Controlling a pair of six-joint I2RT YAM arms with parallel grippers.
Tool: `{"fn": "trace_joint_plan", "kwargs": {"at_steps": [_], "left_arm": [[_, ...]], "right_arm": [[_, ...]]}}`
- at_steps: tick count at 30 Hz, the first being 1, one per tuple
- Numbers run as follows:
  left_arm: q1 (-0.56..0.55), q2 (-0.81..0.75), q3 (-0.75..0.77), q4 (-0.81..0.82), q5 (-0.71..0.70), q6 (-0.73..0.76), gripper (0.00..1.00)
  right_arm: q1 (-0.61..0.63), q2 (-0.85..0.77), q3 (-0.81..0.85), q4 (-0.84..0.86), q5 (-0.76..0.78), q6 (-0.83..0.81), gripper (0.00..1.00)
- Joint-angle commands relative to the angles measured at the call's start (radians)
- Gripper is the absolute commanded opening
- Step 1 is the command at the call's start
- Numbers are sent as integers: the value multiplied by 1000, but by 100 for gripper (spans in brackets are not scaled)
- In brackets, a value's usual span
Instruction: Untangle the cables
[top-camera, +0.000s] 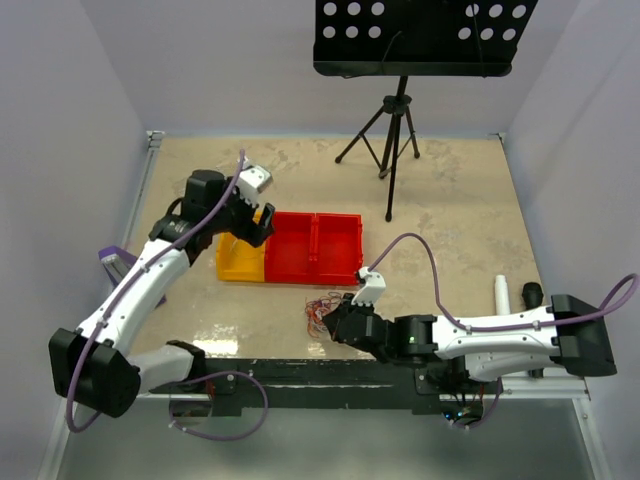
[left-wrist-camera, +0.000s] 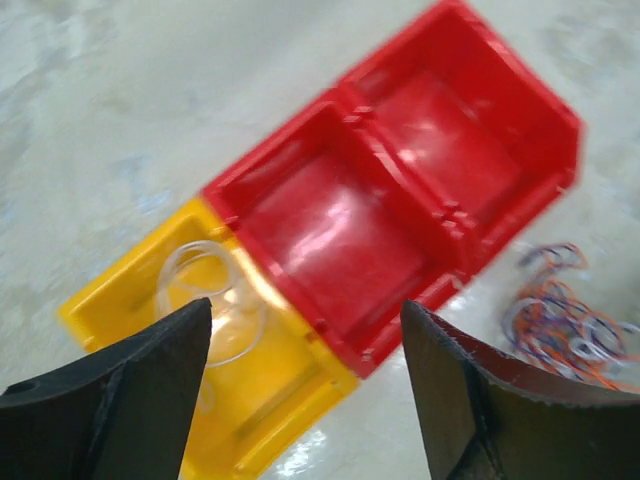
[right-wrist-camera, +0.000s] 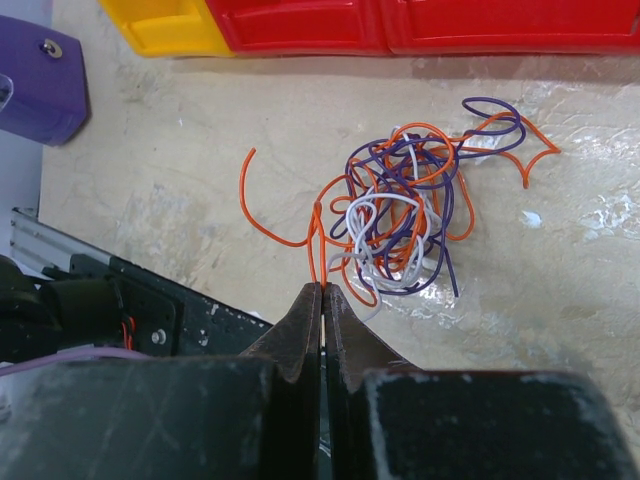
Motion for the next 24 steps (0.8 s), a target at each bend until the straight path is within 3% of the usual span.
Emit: {"fn": "trace_joint_plan", "kwargs": {"at_steps": [1, 4, 12, 17, 24], "left_arm": [[-117, -25, -73, -22, 251, 93, 77], [-183, -3, -89, -10, 288, 140, 75], [-198, 64, -67, -22, 446, 177, 80], [-201, -37, -92, -54, 614, 335, 89], [-201, -9, -15, -192, 788, 455, 91]], "right_arm": [[-4, 25, 57, 31, 13, -12, 0], [-6, 10, 63, 34, 12, -20, 0], [-4, -126, 64, 59, 52, -109, 0], [-6, -189, 78, 103, 38, -205, 0], [-6, -153, 121, 174, -10, -321, 0]]}}
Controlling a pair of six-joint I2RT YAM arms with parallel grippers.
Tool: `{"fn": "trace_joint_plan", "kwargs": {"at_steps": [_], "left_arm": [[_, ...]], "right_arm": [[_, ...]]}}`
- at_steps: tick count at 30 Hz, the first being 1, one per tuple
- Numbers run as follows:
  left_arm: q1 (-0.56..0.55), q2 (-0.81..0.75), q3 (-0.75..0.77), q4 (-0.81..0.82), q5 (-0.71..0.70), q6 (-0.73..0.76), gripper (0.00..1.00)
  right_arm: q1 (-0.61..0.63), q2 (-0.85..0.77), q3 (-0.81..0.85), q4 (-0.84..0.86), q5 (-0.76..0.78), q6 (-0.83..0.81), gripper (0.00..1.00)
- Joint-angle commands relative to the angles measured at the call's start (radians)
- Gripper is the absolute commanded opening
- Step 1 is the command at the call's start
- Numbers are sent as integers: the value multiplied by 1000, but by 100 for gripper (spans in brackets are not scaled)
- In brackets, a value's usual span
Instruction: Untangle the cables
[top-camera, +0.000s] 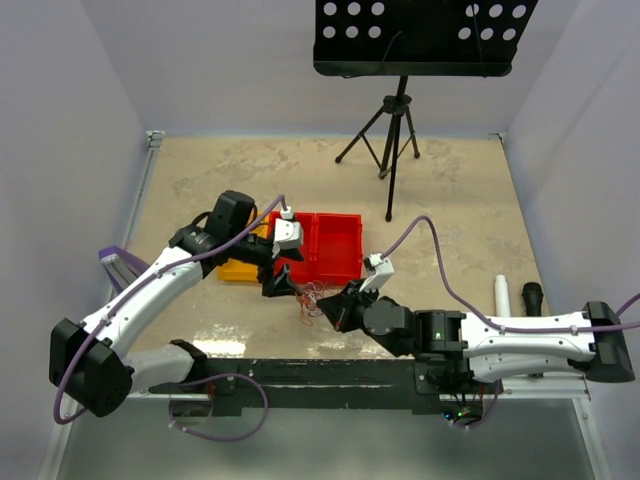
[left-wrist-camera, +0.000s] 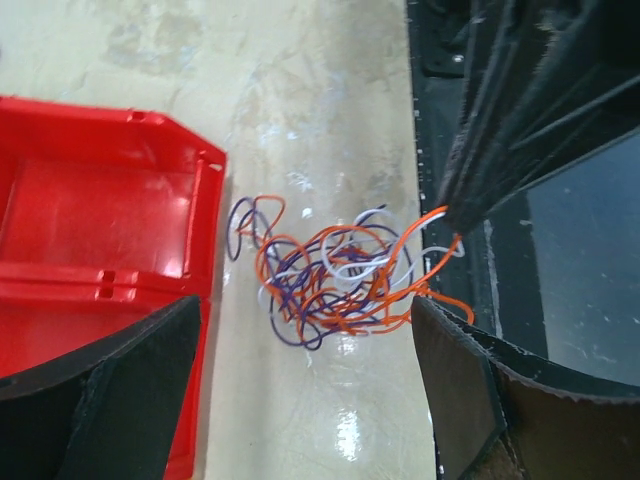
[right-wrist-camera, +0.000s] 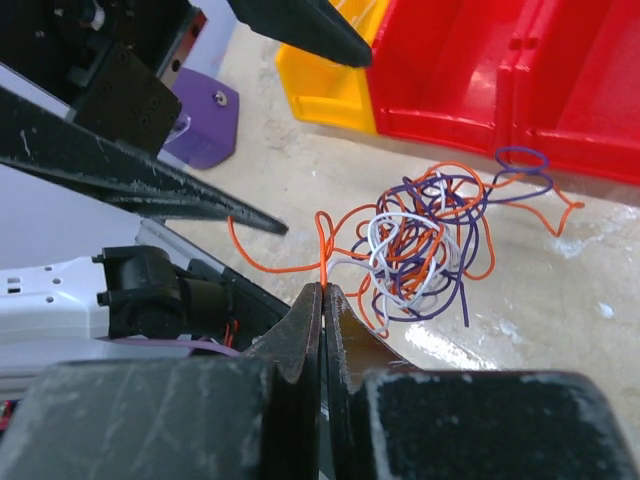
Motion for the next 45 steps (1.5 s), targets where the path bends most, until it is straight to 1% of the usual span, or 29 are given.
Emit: {"fn": "trace_joint_plan", "kwargs": {"at_steps": [1, 5, 7, 8, 10, 15, 17, 18, 19, 21, 23, 24, 25, 26, 29, 31, 34, 37, 39, 41, 45], "left_arm": [[-6, 6, 57, -70, 179, 120, 91], [-9, 9, 74, -136, 215, 187, 89], [-14, 5, 77, -159, 227, 202, 86], [-17, 5, 79, -175, 232, 210, 84], [-20, 3, 82, -184, 233, 210, 76], [-19, -5, 89, -198, 213, 216, 41], [-19, -11, 97, -193, 209, 210, 21], [-19, -15, 102, -184, 204, 194, 9], [-19, -21, 109, -161, 195, 165, 0], [-19, -26, 138, -147, 173, 117, 0], [-19, -31, 187, -176, 170, 109, 0], [-19, -40, 206, -192, 172, 100, 0], [-20, -48, 223, -199, 172, 92, 0], [-20, -63, 236, -208, 170, 88, 0], [-20, -104, 276, -239, 141, 87, 0], [-20, -123, 298, -264, 118, 98, 0], [-20, -124, 335, -310, 98, 117, 0], [-20, -117, 370, -342, 95, 123, 0], [-19, -120, 390, -342, 92, 112, 0], [-19, -120, 411, -339, 92, 103, 0], [-20, -114, 451, -350, 92, 89, 0]], "right_arm": [[-4, 29, 70, 90, -9, -92, 0], [-6, 34, 82, 117, -25, -109, 0], [-4, 34, 88, 134, -34, -126, 0], [-4, 37, 91, 141, -37, -135, 0], [-6, 49, 108, 141, -32, -144, 0], [-6, 69, 127, 156, -32, -155, 0], [-6, 75, 128, 162, -35, -160, 0], [-6, 81, 130, 162, -34, -160, 0], [-6, 87, 128, 159, -32, -157, 0], [-6, 92, 122, 150, -28, -141, 1], [-6, 80, 102, 139, -16, -120, 12], [-6, 68, 87, 136, -8, -111, 15], [-7, 55, 72, 125, 1, -97, 20], [-7, 38, 58, 116, 9, -85, 29], [-9, -18, 12, 111, 15, -56, 40], [-10, -49, -10, 111, 15, -43, 44], [-10, -65, -22, 108, 17, -40, 44], [-13, -40, -21, 82, 9, -20, 46], [-13, -20, -31, 88, -11, -19, 53], [-15, 3, -53, 120, -32, -17, 57], [-16, 46, -63, 148, -42, -14, 58]]}}
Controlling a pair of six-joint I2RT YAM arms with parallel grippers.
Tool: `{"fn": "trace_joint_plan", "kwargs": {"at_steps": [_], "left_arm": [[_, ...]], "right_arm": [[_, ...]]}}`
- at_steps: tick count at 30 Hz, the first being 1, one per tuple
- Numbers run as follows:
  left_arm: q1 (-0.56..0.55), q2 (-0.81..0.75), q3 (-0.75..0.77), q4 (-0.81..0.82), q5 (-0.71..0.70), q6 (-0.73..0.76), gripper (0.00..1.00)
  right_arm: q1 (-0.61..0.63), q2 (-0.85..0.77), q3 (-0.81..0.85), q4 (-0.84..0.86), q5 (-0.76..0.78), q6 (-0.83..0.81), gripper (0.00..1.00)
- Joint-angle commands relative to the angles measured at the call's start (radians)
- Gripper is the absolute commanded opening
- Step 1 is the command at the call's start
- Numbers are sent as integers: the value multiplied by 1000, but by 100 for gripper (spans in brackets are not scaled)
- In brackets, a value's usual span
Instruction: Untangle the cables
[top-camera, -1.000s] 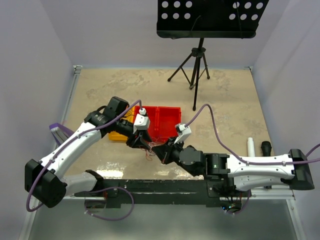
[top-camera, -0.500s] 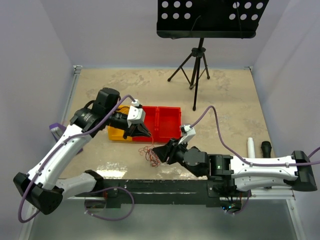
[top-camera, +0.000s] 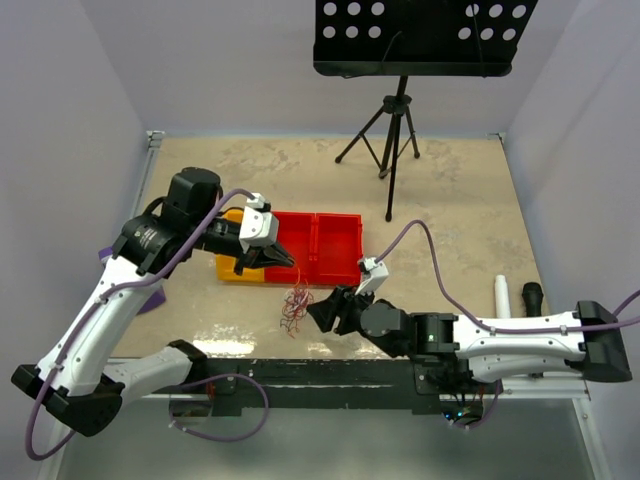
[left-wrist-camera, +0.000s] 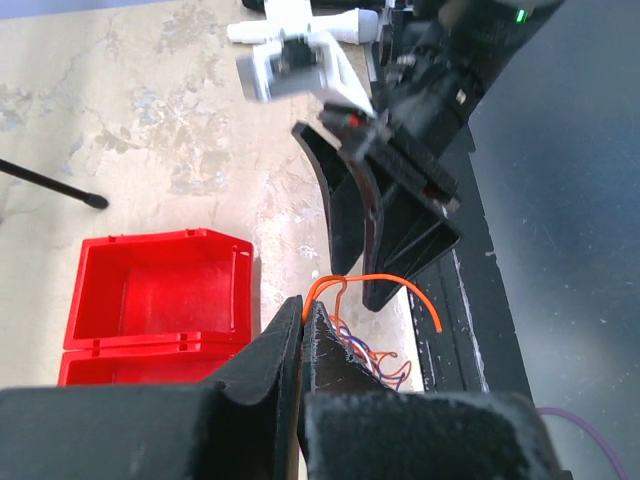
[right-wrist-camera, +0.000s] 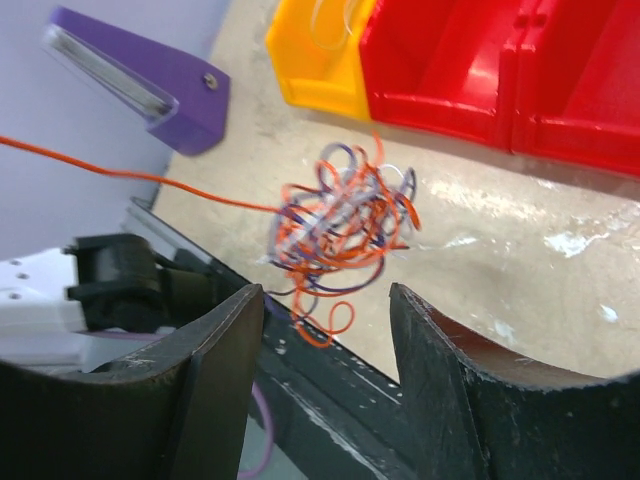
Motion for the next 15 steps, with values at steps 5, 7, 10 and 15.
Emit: {"fn": "trace_joint_plan", "kwargs": {"at_steps": [5, 7, 10, 15], "left_arm": [[-3, 4, 98, -6, -8, -44, 0], [-2, 2, 113, 5, -8, -61, 0], [-3, -1, 133, 21, -3, -87, 0], [-3, 2, 174, 19, 6, -122, 0]], "right_arm": [[-4, 31, -23, 61, -34, -1, 58], [-4, 33, -31, 73, -43, 2, 58], [-4, 51, -37, 102, -45, 5, 57], [-5, 100, -8, 122, -28, -10, 55]]}}
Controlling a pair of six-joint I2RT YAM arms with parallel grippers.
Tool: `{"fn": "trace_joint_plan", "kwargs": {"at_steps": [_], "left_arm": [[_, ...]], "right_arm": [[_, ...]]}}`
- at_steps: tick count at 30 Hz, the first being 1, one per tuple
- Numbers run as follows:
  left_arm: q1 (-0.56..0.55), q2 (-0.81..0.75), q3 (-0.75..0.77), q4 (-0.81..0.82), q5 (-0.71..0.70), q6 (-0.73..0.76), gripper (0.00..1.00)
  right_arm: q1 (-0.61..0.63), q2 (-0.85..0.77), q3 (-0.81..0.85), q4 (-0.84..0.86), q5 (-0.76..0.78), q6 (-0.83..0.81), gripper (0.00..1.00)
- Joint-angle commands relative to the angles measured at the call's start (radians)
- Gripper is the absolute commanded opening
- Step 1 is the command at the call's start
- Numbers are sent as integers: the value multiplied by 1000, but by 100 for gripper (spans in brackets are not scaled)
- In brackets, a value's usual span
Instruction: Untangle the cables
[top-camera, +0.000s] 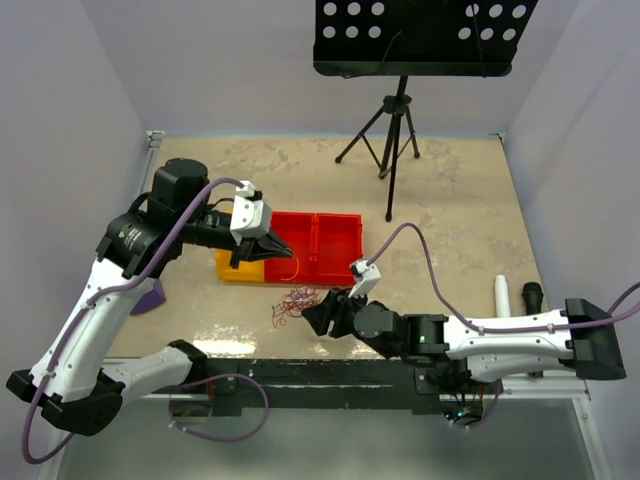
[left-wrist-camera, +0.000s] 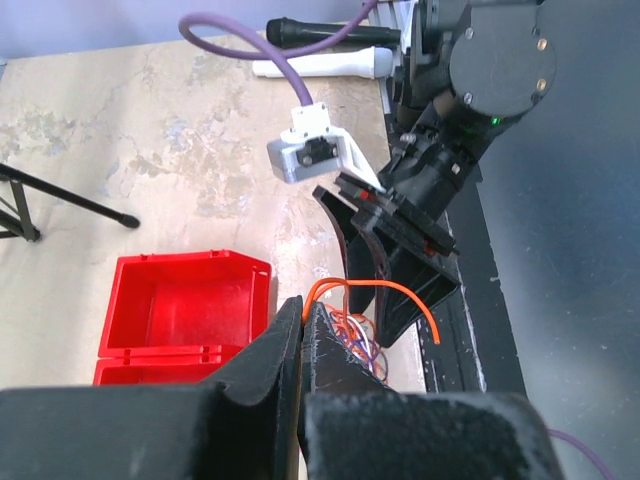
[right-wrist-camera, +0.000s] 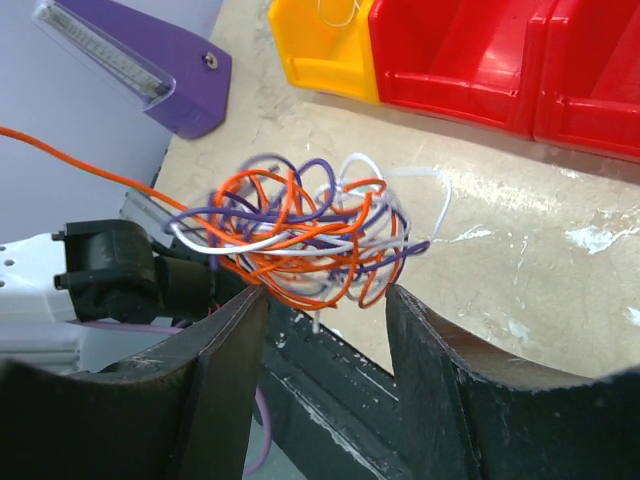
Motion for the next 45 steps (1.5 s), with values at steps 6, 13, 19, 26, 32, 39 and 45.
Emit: {"fn": "trace_joint_plan", "kwargs": {"at_steps": [6, 13, 19, 26, 32, 39, 45], "left_arm": [[-3, -5, 111, 20, 16, -78, 0], [-3, -8, 136, 3, 19, -90, 0], [-2, -13, 134, -5, 21, -88, 0], [-2, -14, 133, 7, 27, -108, 0], [-3, -13, 139, 12, 25, -114, 0], [-2, -17, 138, 18, 22, -117, 0], [-3, -16, 154, 26, 16, -130, 0]], "right_arm": [[-4, 72, 46, 86, 25, -29, 40], [-3, 61, 89, 80, 102, -68, 36], [-4, 41, 101, 83, 140, -86, 42], [-3, 82, 130, 115, 137, -129, 44], [-1, 110, 132, 202, 90, -147, 45], [-3, 127, 118, 218, 76, -134, 44], [-3, 191, 132, 216, 37, -123, 43]]}}
